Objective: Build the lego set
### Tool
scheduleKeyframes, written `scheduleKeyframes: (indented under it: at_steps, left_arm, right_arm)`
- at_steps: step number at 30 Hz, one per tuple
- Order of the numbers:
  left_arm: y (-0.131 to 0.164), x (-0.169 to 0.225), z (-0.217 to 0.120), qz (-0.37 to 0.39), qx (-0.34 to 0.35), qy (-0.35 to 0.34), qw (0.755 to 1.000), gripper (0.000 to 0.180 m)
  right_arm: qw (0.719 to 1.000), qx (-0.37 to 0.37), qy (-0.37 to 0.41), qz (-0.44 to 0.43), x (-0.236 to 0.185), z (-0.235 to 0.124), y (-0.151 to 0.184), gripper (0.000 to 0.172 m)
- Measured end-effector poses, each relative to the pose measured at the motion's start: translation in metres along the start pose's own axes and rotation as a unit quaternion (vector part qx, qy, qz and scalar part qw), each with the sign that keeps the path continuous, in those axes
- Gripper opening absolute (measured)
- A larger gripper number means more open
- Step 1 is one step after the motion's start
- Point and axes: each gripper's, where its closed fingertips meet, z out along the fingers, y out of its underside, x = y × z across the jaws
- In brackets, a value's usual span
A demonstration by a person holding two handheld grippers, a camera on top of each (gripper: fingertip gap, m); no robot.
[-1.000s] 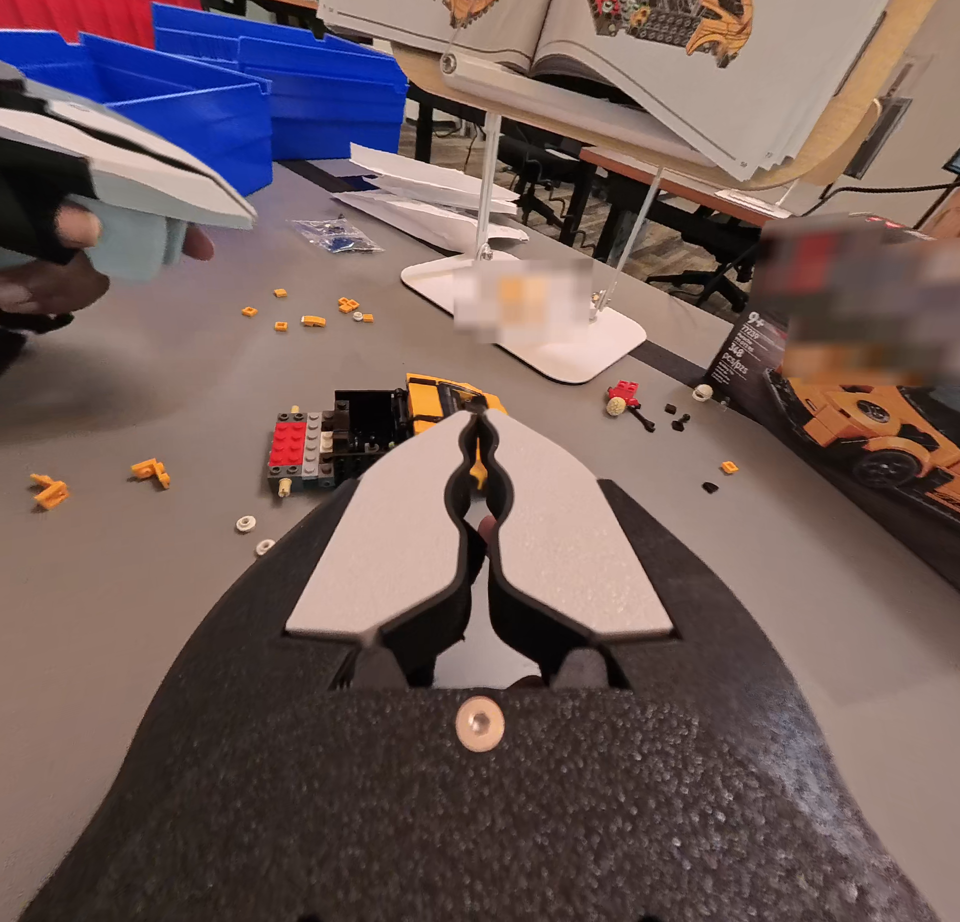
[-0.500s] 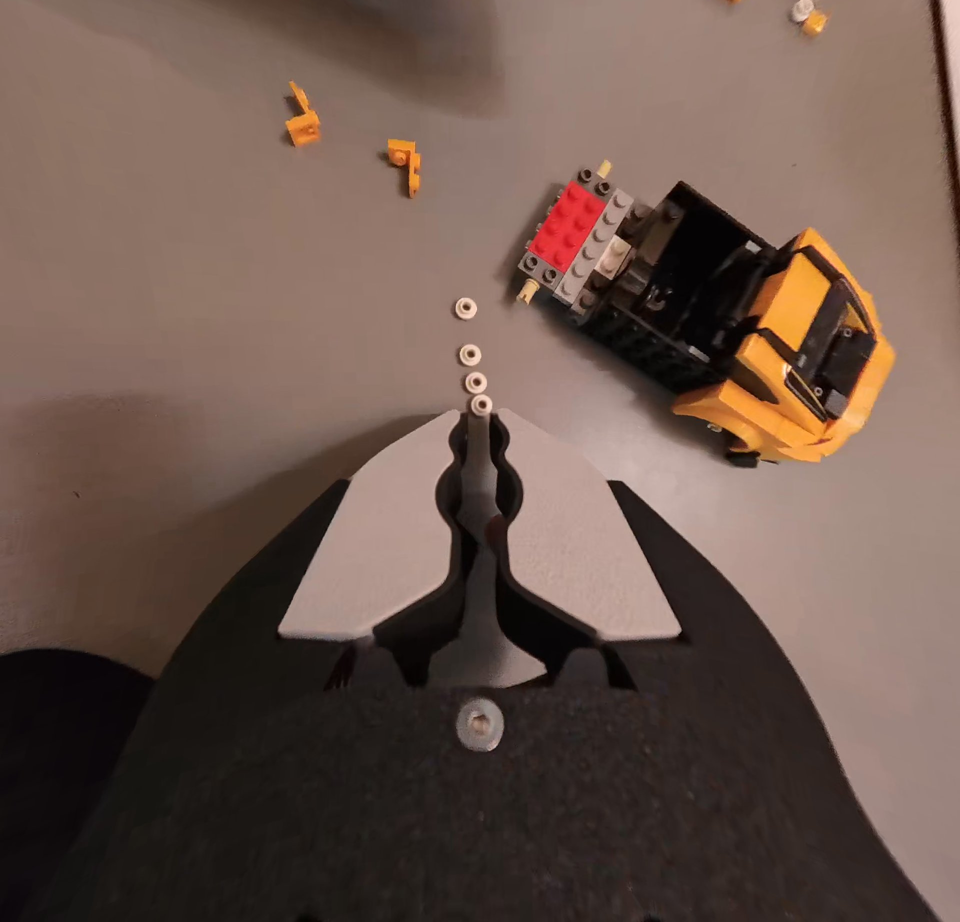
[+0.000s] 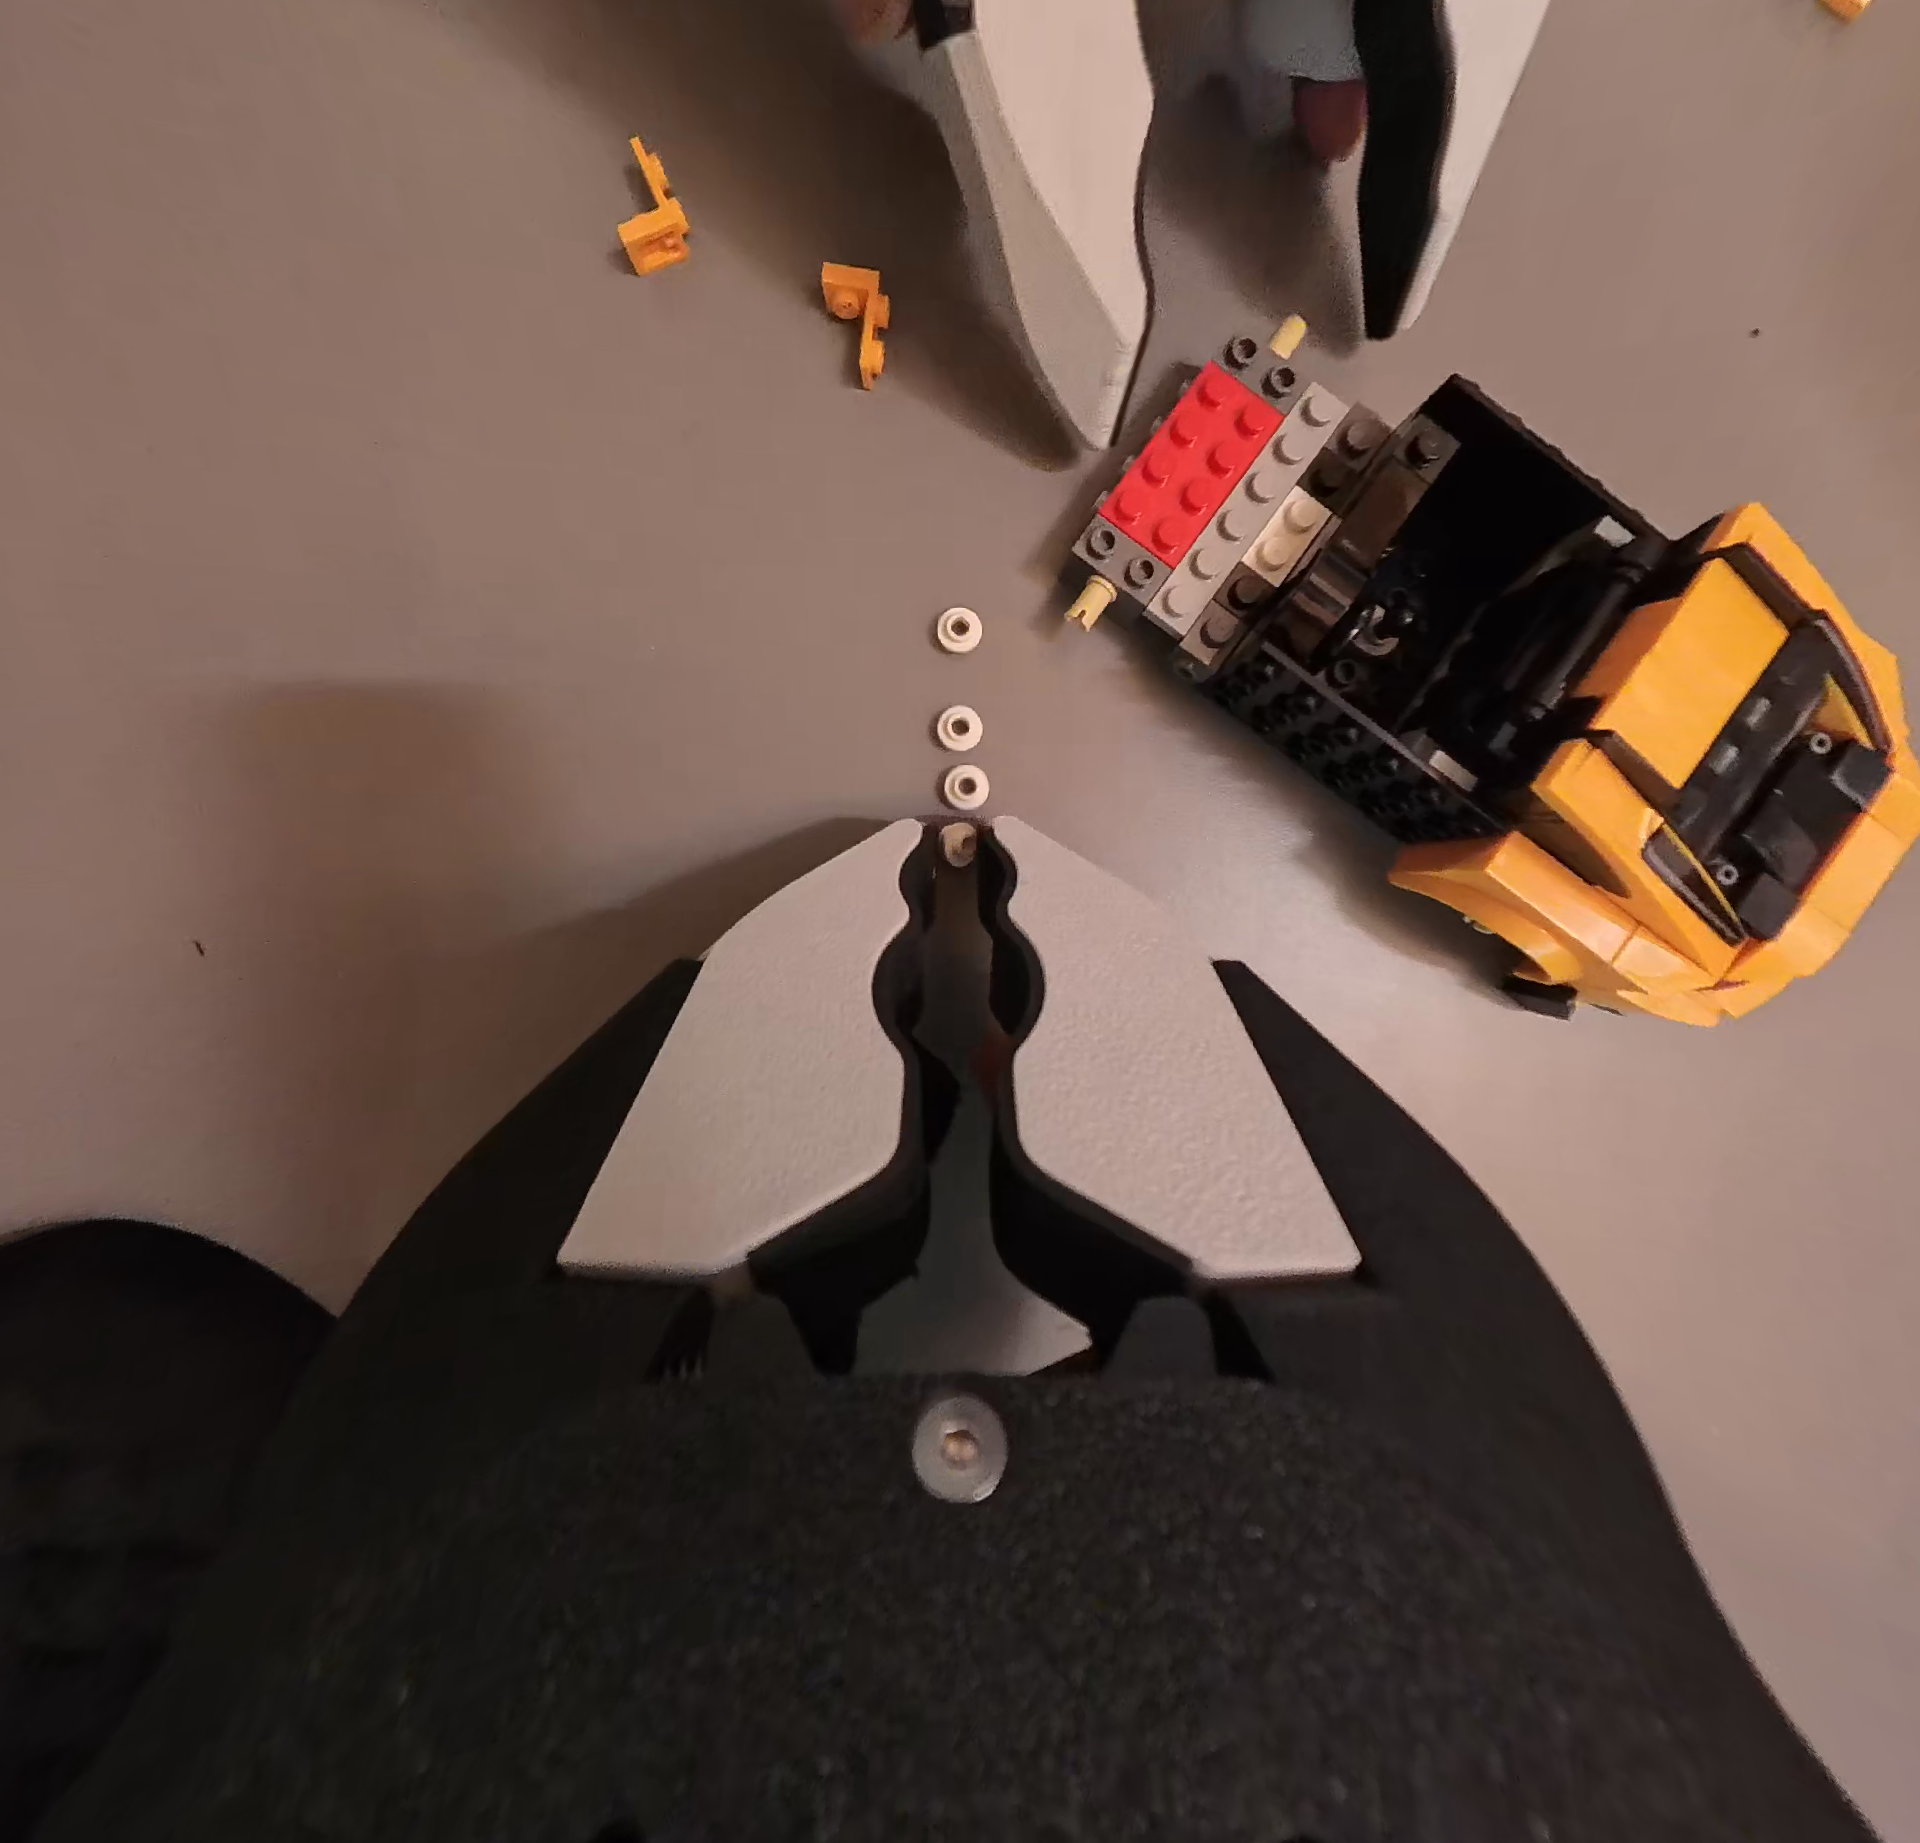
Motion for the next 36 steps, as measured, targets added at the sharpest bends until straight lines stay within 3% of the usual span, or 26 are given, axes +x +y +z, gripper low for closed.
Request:
scheduleKeyframes:
  at_steps: [11, 36]
  left_arm:
    - [0.001, 0.012, 0.004, 0.064, -0.008, -0.019, 0.998, 0.025]
    - [0.003, 0.033, 0.001, 0.066, -0.003, -0.005, 0.998, 0.022]
  right_arm:
    - [0.994, 0.080, 0.053, 0.047, 0.016, -0.023, -0.013, 0.007]
    - [0.987, 0.107, 0.093, 0.074, 0.007, -0.029, -0.026, 0.007]
